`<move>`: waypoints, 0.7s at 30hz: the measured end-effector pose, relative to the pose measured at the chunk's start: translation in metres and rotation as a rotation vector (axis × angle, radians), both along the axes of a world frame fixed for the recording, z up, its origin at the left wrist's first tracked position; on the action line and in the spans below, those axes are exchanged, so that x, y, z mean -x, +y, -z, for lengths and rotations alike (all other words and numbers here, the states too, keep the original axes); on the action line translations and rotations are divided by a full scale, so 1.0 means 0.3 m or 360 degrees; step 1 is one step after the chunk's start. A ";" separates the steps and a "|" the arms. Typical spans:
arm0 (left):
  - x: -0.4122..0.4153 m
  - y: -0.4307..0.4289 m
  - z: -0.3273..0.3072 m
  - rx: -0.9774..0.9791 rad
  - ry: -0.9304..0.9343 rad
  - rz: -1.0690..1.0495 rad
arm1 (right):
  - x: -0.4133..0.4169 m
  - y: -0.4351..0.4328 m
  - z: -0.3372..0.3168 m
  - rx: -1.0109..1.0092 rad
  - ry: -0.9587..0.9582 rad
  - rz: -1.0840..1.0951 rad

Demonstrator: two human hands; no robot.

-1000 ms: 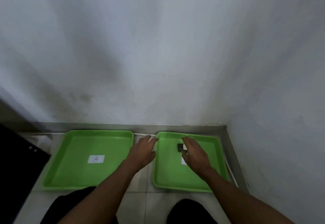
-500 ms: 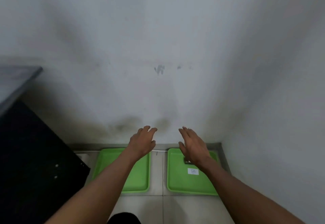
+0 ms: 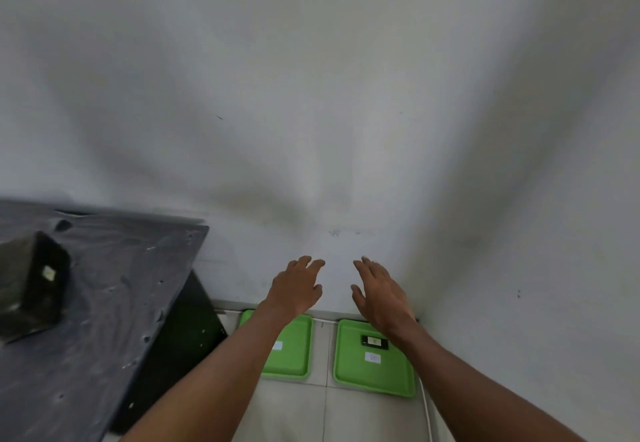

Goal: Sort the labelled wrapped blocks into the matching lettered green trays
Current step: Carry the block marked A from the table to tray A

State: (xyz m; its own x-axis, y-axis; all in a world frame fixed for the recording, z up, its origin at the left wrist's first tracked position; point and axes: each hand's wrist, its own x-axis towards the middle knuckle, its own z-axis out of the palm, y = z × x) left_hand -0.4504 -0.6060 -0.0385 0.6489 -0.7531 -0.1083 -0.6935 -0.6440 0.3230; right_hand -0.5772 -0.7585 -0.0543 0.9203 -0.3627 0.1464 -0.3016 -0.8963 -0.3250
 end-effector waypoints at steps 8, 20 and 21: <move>-0.041 0.319 -0.105 -0.0045 -0.0016 -0.0096 | -0.084 0.275 -0.114 0.0041 0.0044 -0.0073; -0.409 1.162 -0.099 -0.0048 0.0002 -0.0322 | -0.471 1.000 -0.083 0.0027 0.0047 -0.0263; -0.444 1.225 -0.101 -0.0057 -0.0006 -0.0348 | -0.504 1.057 -0.086 0.0020 0.0046 -0.0289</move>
State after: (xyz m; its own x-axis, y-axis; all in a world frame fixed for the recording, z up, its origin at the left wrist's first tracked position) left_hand -0.3173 -0.2385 -0.0083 0.7968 -0.5902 -0.1296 -0.5374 -0.7902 0.2947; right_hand -0.4259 -0.4414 -0.0286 0.9744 -0.1884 0.1227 -0.1432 -0.9408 -0.3071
